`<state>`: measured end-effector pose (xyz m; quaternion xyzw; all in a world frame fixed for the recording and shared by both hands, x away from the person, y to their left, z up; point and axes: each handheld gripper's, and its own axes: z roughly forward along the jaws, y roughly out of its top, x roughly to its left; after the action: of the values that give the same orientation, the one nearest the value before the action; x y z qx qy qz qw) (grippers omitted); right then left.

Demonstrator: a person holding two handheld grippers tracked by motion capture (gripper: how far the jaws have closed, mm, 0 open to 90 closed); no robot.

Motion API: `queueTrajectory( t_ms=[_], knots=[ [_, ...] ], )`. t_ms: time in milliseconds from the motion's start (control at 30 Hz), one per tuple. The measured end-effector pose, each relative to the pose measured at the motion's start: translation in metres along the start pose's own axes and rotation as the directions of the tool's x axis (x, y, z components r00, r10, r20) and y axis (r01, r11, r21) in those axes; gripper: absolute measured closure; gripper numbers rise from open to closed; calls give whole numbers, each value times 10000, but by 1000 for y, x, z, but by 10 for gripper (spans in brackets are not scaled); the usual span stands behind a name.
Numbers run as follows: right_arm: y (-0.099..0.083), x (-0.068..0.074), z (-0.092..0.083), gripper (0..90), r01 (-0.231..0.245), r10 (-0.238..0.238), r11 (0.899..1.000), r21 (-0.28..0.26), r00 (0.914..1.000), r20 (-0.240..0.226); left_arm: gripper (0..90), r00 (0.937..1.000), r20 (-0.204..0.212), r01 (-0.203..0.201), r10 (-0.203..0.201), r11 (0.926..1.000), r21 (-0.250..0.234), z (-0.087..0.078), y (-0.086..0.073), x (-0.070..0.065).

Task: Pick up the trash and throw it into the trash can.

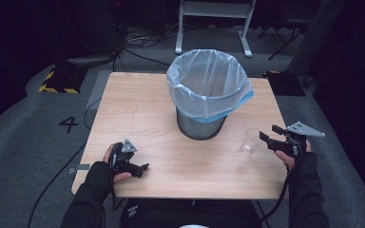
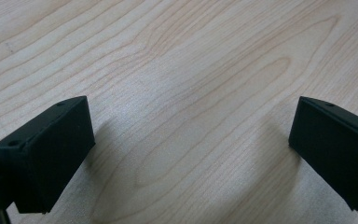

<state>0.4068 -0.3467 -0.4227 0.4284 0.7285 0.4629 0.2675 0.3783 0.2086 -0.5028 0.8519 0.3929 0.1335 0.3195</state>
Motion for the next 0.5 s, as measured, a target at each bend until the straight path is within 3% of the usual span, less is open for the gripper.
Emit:
queueTrajectory(
  t_ms=[167,200,300,500],
  knots=[
    [0,-2,8,414,-99,99,9999,101,9999,26,2,10000,8,3,-3,10000,0,0,0,0],
    [0,-3,11,449,-251,245,9993,268,9994,239,2,10000,6,2,-2,10000,-5,0,0,0],
    [-1,-4,15,470,-428,425,9987,274,9990,121,2,10000,-1,1,-1,10000,0,0,0,0],
    [-3,-5,26,537,-654,636,9959,625,9975,309,2,10000,4,-5,5,10000,-8,0,0,0]
  ],
)
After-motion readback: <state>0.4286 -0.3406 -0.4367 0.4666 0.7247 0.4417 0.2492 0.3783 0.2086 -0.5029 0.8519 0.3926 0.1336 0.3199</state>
